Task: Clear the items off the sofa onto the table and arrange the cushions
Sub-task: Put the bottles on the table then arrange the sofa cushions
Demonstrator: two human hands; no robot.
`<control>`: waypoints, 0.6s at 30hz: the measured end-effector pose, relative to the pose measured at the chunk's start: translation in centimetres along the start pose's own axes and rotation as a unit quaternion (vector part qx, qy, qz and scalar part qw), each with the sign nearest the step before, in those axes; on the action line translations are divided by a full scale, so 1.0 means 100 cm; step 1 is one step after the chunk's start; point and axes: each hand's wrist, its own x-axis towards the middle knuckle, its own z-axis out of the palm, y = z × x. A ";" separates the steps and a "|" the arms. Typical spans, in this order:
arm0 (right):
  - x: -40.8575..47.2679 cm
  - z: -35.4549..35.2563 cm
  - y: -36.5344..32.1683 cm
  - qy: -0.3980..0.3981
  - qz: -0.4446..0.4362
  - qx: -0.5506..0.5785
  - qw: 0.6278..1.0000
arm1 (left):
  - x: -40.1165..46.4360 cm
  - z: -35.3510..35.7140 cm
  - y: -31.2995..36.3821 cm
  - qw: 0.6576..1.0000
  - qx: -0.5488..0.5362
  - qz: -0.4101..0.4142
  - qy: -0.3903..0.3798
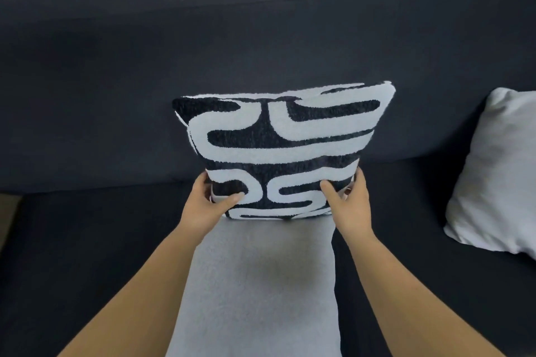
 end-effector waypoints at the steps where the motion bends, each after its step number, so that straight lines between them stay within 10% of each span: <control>1: -0.008 0.002 0.011 0.013 0.015 -0.042 0.999 | -0.005 -0.006 -0.012 1.000 0.013 -0.022 0.012; 9: -0.070 0.023 0.080 -0.166 0.347 -0.108 0.917 | -0.047 -0.042 -0.104 0.958 0.055 -0.272 0.074; 18: -0.151 0.048 0.069 -0.108 0.221 -0.049 0.968 | -0.123 -0.077 -0.132 0.961 -0.096 -0.221 0.138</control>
